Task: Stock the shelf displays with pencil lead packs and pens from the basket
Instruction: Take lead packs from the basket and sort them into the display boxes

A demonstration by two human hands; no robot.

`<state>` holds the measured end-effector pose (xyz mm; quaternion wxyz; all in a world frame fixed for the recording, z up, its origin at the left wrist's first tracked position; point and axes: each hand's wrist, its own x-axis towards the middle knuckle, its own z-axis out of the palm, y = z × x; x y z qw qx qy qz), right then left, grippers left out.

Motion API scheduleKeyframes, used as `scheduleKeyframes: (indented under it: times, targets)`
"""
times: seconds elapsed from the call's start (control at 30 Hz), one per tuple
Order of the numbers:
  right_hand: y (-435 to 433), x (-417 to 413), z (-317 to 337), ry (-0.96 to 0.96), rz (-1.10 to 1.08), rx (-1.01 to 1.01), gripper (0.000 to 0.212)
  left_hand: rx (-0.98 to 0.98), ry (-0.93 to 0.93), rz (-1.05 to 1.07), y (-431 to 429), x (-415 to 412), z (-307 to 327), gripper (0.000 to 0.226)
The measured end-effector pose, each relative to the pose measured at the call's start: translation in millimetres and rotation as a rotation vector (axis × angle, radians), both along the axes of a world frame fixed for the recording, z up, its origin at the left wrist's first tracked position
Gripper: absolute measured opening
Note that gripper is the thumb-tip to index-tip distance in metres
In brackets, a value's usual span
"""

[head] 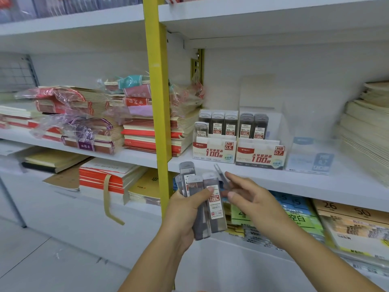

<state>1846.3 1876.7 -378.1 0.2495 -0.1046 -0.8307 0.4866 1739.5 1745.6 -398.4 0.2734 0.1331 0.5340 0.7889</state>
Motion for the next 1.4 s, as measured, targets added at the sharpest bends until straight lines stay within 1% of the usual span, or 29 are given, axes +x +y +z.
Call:
scheduleKeyframes:
  times: [0.07,0.23,0.33,0.4,0.43,0.5,0.63,0.67,0.7,0.8,0.87,0.97,1.07,1.17,1.23,1.4]
  targets:
    - [-0.2,1.8,3.1,0.011,-0.005,-0.127,0.041,0.005,-0.012,0.035,-2.4,-5.0,1.5,0.025]
    - [-3.1,-2.7,3.4,0.018,-0.010,-0.281,0.031,0.039,-0.020,0.038,-3.2,-9.5,4.3,0.024]
    - [-6.2,-5.8,2.4,0.028,-0.039,-0.297,0.022,0.032,-0.025,0.041,-5.2,-12.1,1.8,0.026]
    - [-5.3,-8.3,4.8,0.050,-0.068,-0.263,0.017,0.033,-0.027,0.055,-7.8,-17.6,0.4,0.027]
    - [-3.9,-10.0,9.4,0.069,-0.088,-0.231,0.016,0.045,-0.029,0.060,-9.2,-21.2,1.2,0.028]
    - [-1.4,-17.7,30.4,0.147,-0.124,-0.131,0.024,0.081,-0.037,0.074,-11.9,-30.1,5.4,0.030]
    - [4.9,-49.8,93.3,0.333,-0.049,0.139,0.061,0.165,-0.062,0.094,-15.6,-50.3,13.1,0.025]
    - [5.4,-59.3,106.5,0.348,-0.041,0.231,0.065,0.183,-0.067,0.097,-16.2,-54.7,14.6,0.025]
    - [6.2,-69.8,116.2,0.343,-0.053,0.331,0.063,0.191,-0.069,0.103,-16.5,-58.8,15.5,0.025]
    - [11.4,-97.9,129.2,0.295,-0.147,0.599,0.047,0.188,-0.067,0.134,-15.7,-69.0,17.3,0.028]
    - [18.1,-110.0,131.9,0.308,-0.193,0.698,0.040,0.178,-0.080,0.149,-14.0,-73.8,17.1,0.030]
    - [31.2,-119.9,137.8,0.326,-0.209,0.738,0.040,0.166,-0.089,0.138,-10.3,-75.5,15.3,0.030]
    - [41.0,-130.8,137.6,0.239,-0.233,0.781,0.038,0.155,-0.080,0.128,-6.4,-75.7,12.9,0.030]
    - [43.5,-141.2,131.2,0.109,-0.231,0.864,0.035,0.149,-0.071,0.136,-4.3,-75.7,12.0,0.032]
    - [43.3,-146.2,127.9,0.028,-0.243,0.883,0.036,0.146,-0.068,0.138,-4.4,-75.5,11.8,0.033]
    - [44.6,-149.1,125.8,-0.031,-0.362,0.999,0.031,0.152,-0.042,0.100,-7.8,-72.7,15.6,0.033]
